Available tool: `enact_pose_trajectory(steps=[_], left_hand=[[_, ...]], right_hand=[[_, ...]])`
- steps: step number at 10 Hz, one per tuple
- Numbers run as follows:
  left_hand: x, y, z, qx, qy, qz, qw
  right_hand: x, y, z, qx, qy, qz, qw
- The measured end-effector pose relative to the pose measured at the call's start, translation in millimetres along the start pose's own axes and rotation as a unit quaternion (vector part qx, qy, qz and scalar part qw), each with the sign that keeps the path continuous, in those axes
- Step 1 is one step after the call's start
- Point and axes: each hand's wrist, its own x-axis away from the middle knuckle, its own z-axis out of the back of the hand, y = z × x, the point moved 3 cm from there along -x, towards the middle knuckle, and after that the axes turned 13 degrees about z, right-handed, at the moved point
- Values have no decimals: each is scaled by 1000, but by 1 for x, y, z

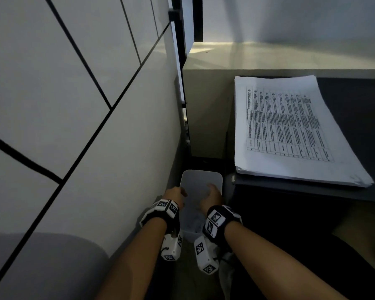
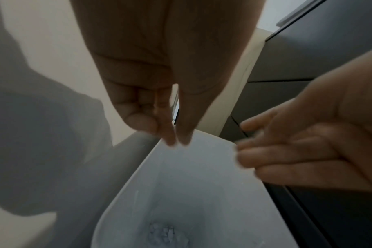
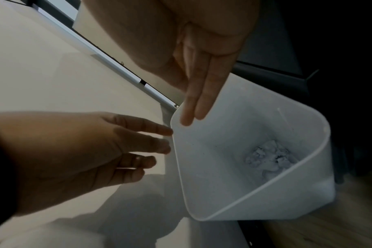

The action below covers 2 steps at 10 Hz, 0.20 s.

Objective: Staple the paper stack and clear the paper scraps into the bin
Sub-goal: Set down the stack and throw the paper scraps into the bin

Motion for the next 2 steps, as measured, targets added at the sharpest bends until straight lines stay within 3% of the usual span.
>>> enact_pose_trajectory(steps=[1, 2], left_hand=[[10, 2, 5, -31, 11, -21, 999], [21, 1, 11, -32, 10, -24, 999]], right_hand=[[5, -7, 3, -144, 5, -12, 989], [27, -17, 5, 60, -134, 31, 989]])
